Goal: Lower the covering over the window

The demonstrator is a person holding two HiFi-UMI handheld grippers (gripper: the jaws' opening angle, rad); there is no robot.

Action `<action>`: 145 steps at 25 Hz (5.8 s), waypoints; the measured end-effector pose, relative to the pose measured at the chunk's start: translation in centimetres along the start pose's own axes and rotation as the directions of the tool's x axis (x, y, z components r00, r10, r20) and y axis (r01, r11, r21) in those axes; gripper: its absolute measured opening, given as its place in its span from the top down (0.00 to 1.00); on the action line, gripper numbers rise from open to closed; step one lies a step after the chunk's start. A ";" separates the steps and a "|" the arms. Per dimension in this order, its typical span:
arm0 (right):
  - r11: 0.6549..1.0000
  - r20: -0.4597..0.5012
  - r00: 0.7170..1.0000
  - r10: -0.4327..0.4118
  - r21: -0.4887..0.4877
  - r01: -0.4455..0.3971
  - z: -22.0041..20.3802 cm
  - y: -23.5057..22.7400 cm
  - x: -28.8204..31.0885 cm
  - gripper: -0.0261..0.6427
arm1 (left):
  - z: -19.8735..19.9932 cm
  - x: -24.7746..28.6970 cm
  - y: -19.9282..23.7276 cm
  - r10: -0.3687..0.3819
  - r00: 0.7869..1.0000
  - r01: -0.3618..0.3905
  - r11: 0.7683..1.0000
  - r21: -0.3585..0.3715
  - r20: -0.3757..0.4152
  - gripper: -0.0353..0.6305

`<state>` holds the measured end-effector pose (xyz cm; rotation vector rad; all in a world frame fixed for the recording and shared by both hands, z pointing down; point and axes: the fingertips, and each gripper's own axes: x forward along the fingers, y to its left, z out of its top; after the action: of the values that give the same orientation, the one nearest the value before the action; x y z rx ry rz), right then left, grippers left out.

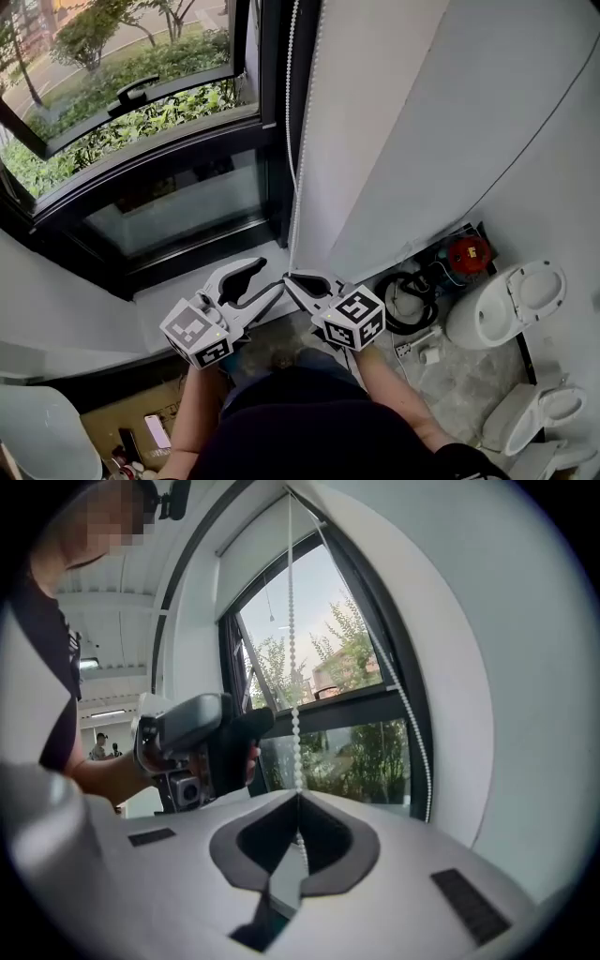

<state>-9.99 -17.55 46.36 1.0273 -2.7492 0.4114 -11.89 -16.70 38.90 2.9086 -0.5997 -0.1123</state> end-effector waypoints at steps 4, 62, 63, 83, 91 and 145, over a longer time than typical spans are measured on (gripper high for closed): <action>1.000 -0.025 1.000 0.009 -0.021 -0.010 -0.1 0.3 0.0 0.94 | 0.6 1.6 -0.8 -0.039 0.999 0.040 0.999 0.025 -0.021 0.64; 0.991 -0.336 0.933 0.126 -0.006 -0.136 -8.7 1.7 1.2 0.94 | -4.6 2.8 -0.6 -0.106 0.986 0.085 0.984 -0.159 -0.129 0.93; 0.991 -0.340 0.932 0.124 -0.008 -0.134 -8.8 1.6 1.2 0.94 | -4.8 2.8 -0.7 -0.106 0.985 0.085 0.985 -0.153 -0.136 0.93; 0.989 -0.461 0.878 0.128 -0.011 -0.149 -12.8 1.9 1.4 0.94 | -9.2 2.7 -0.5 -0.126 0.973 0.082 0.972 -0.219 -0.195 0.93; 0.987 -0.490 0.866 0.100 -0.064 -0.150 -12.9 1.4 1.4 0.94 | -9.2 2.7 0.3 -0.109 0.976 0.065 0.972 -0.224 -0.190 0.93; 0.954 -0.361 0.898 0.253 -0.063 -0.295 -6.5 0.3 -11.3 0.78 | -22.7 3.9 -6.6 0.005 0.901 -0.154 0.938 -0.310 -0.433 0.93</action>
<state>-1.33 -8.36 49.49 0.4787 -2.5566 0.4208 -3.35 -8.89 59.83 2.4543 -0.5548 0.3886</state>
